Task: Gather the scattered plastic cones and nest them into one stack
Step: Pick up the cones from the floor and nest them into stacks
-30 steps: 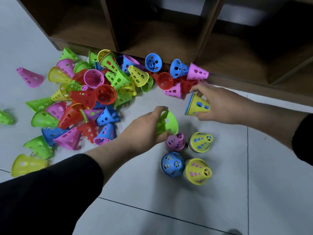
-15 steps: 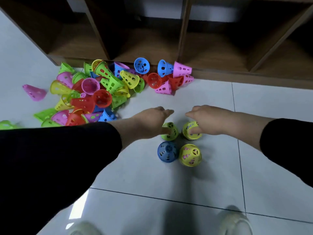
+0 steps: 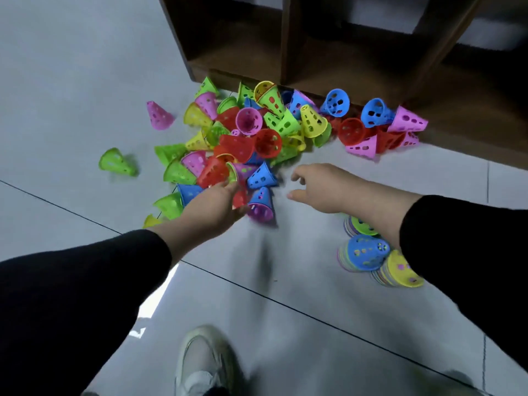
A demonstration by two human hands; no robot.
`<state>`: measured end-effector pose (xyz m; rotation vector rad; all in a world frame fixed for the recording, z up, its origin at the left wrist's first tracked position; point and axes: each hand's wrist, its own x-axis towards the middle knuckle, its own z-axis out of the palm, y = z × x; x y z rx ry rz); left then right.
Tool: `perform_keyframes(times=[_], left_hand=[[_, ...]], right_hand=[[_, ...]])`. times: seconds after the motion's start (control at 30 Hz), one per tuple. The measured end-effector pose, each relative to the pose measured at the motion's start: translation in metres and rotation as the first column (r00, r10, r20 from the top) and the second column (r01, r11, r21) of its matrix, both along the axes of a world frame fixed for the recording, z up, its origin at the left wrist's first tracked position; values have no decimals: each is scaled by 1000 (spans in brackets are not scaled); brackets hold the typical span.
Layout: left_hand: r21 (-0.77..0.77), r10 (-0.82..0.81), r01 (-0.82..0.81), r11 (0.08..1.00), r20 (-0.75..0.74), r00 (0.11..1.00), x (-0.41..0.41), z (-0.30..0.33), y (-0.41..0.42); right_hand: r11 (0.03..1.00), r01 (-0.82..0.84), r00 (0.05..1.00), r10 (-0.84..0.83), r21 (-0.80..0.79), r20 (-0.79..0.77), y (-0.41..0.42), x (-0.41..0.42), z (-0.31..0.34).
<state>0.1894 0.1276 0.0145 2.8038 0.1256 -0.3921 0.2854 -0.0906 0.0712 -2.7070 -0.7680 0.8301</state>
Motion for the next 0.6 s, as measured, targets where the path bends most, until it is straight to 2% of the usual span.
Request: perform_keyframes(times=[0.07, 0.13, 0.2, 0.27, 0.33, 0.37, 0.5, 0.6], left_hand=[[-106, 87, -86, 991, 13, 996, -6, -25, -1], [-193, 177, -166, 967, 44, 983, -3, -41, -3], [-232, 192, -161, 959, 119, 974, 9, -46, -5], [-195, 88, -49, 980, 196, 977, 27, -47, -4], [-110, -26, 49, 993, 197, 980, 51, -48, -3], [-65, -71, 83, 994, 168, 983, 64, -49, -3], [117, -260, 258, 959, -3, 966, 105, -54, -7], [216, -316, 338, 916, -131, 940, 124, -64, -11]], right_hand=[[981, 190, 976, -184, 44, -114, 21, -5, -23], [914, 398, 897, -372, 72, -240, 35, -10, -49], [794, 603, 751, -532, 79, -390, 45, -15, -74], [672, 740, 596, -628, 38, -501, 54, -18, -95], [578, 816, 474, -672, -3, -569, 62, -20, -112], [553, 833, 445, -682, -11, -581, 66, -20, -121], [460, 888, 378, -707, 18, -598, 75, -17, -143], [415, 908, 368, -713, 63, -597, 77, -15, -150]])
